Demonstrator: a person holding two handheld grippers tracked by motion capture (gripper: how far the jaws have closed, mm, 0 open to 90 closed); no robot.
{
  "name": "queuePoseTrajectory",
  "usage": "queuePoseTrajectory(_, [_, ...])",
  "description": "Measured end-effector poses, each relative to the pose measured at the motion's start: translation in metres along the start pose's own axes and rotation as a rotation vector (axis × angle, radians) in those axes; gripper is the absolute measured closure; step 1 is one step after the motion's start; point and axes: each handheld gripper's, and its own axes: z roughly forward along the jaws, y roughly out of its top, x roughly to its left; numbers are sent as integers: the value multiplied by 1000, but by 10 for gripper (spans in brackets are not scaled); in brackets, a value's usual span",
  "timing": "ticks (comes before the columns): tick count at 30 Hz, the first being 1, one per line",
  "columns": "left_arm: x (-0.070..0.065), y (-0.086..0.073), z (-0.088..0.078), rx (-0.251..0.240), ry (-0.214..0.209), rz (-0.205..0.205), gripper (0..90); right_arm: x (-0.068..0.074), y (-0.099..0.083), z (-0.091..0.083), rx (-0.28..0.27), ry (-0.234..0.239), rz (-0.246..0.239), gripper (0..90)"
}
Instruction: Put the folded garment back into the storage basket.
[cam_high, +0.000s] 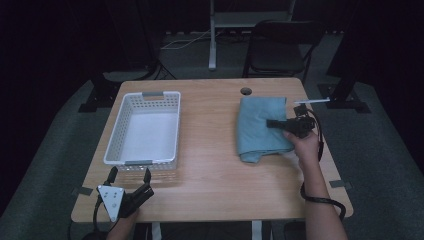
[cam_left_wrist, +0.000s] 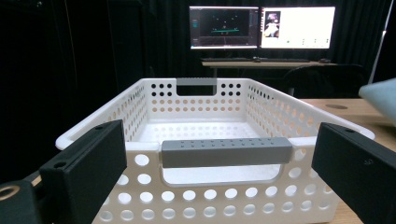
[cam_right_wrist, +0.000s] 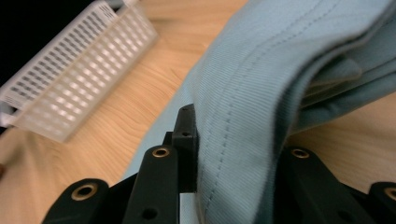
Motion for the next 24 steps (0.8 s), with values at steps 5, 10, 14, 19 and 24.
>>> queuePoseTrajectory(5, [0, 0, 0, 0, 0, 0, 45, 6, 6, -10, -41, 17, -8, 708])
queuePoseTrajectory(10, [0, 0, 0, 1, 1, 0, 45, 12, 11, -18, -83, 26, -9, 708])
queuePoseTrajectory(14, [0, 0, 0, -1, 3, 0, 45, 21, 19, -24, -108, 35, -33, 708])
queuePoseTrajectory(19, [0, 0, 0, 2, 1, 0, 45, 32, 30, -28, -131, 38, -47, 708])
queuePoseTrajectory(24, [0, 0, 0, 4, 0, -2, 45, 41, 41, -32, -143, 34, -64, 707])
